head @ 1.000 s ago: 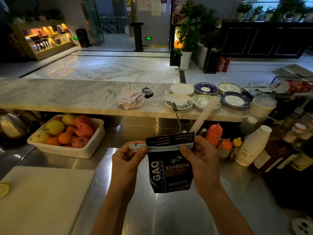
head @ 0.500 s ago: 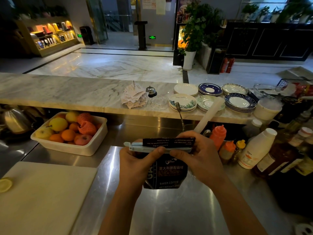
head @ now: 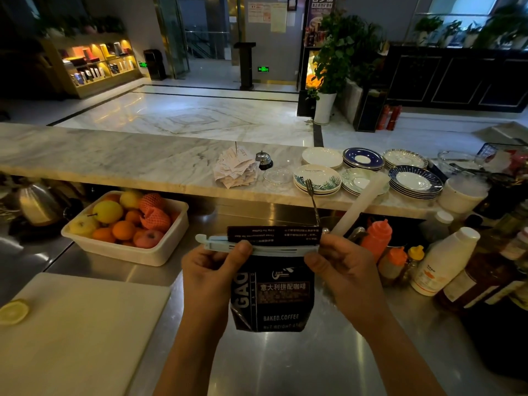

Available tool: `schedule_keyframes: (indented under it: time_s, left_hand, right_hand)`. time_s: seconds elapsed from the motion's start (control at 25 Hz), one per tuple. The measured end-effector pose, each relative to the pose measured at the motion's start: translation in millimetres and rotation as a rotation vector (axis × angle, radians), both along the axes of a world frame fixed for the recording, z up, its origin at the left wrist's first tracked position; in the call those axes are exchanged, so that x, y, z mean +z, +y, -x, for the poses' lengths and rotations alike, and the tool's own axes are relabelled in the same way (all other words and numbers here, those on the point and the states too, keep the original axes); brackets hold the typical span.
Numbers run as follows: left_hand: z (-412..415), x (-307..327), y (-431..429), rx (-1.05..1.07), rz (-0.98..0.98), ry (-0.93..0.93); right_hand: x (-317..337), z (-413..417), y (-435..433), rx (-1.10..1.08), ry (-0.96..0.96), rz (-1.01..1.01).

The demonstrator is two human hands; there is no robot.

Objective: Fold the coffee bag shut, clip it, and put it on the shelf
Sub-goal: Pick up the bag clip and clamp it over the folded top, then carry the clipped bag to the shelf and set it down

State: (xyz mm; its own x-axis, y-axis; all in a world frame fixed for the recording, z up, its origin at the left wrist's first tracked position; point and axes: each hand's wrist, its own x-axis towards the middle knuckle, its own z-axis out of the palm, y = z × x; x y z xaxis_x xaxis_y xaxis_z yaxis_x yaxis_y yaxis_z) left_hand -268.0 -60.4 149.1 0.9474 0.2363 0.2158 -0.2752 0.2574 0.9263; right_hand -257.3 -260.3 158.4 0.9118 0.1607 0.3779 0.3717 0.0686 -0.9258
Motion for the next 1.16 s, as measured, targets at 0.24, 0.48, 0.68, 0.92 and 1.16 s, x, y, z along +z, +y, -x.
schedule_keyframes:
  time_s: [0.24, 0.48, 0.68, 0.92, 1.16]
  left_hand:
    - [2.5, 1.2, 12.7, -0.110, -0.109, -0.073]
    - [6.7, -17.5, 37.6, -0.010, -0.097, -0.056]
    - [8.5, -22.3, 78.9, 0.032, -0.016, -0.069]
    - [17.2, -31.6, 119.4, 0.038, -0.041, -0.065]
    - [44.0, -44.9, 147.9, -0.035, -0.211, 0.107]
  right_hand:
    - [-6.3, 2.0, 23.3, -0.127, 0.020, -0.136]
    - [-3.6, 6.7, 58.6, -0.139, -0.006, -0.080]
    - [-16.4, 13.4, 93.6, -0.085, 0.043, 0.029]
    - [-25.5, 17.6, 139.5, -0.136, 0.058, 0.012]
    - [-22.4, 12.3, 166.0, -0.132, 0.104, -0.018]
